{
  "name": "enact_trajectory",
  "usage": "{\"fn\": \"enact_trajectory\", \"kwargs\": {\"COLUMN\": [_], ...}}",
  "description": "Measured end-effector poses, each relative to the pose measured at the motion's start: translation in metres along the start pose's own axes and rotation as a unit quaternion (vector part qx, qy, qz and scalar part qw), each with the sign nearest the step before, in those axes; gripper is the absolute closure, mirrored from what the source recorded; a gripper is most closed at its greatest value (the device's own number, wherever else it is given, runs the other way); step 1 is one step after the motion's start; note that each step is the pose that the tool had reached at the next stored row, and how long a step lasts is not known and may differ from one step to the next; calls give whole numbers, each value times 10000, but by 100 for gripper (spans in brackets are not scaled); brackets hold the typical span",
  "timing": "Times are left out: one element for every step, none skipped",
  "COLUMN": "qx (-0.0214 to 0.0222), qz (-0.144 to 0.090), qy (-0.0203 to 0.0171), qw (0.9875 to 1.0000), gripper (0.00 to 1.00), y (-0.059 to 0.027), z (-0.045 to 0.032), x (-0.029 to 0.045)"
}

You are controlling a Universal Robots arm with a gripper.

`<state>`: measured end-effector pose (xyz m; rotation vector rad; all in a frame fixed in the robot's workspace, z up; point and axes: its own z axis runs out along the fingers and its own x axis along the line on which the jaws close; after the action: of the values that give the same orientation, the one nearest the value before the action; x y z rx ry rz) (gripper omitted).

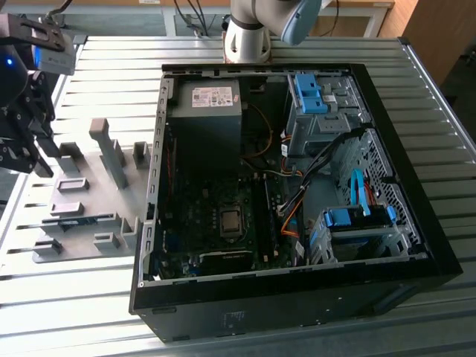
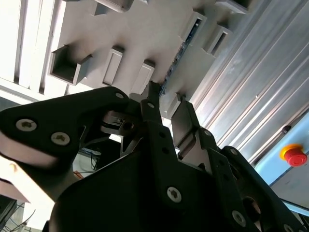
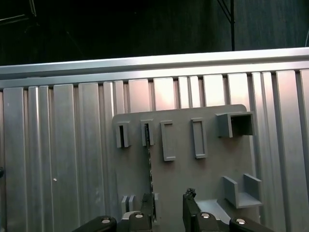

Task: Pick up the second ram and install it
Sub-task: 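Pick up the second ram and move it above second insertion slot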

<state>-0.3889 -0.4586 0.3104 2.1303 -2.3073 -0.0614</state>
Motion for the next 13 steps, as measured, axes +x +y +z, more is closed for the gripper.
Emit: {"fn": "enact_trajectory", "kwargs": {"qx": [-5, -5, -7, -7, -7, -7, -7, -8, -7, -7, -7, -7, -6], "qz": [-35, -61, -77, -82, -82, -82, -82, -83, -83, -83, -82, -82, -82], "qy": [2, 2, 3, 3, 3, 3, 4, 4, 4, 3, 3, 3, 3], "qw": [10000, 10000, 10000, 10000, 10000, 10000, 10000, 10000, 10000, 10000, 10000, 10000, 10000], "gripper": [62, 62, 62, 62, 62, 62, 62, 62, 62, 62, 62, 62, 62], "y": [-1, 1, 6, 7, 8, 8, 9, 9, 9, 9, 9, 9, 9], "z": [15, 30, 44, 52, 58, 62, 64, 64, 64, 65, 66, 65, 66], "x": [6, 11, 15, 17, 18, 18, 19, 19, 19, 19, 19, 19, 19]}}
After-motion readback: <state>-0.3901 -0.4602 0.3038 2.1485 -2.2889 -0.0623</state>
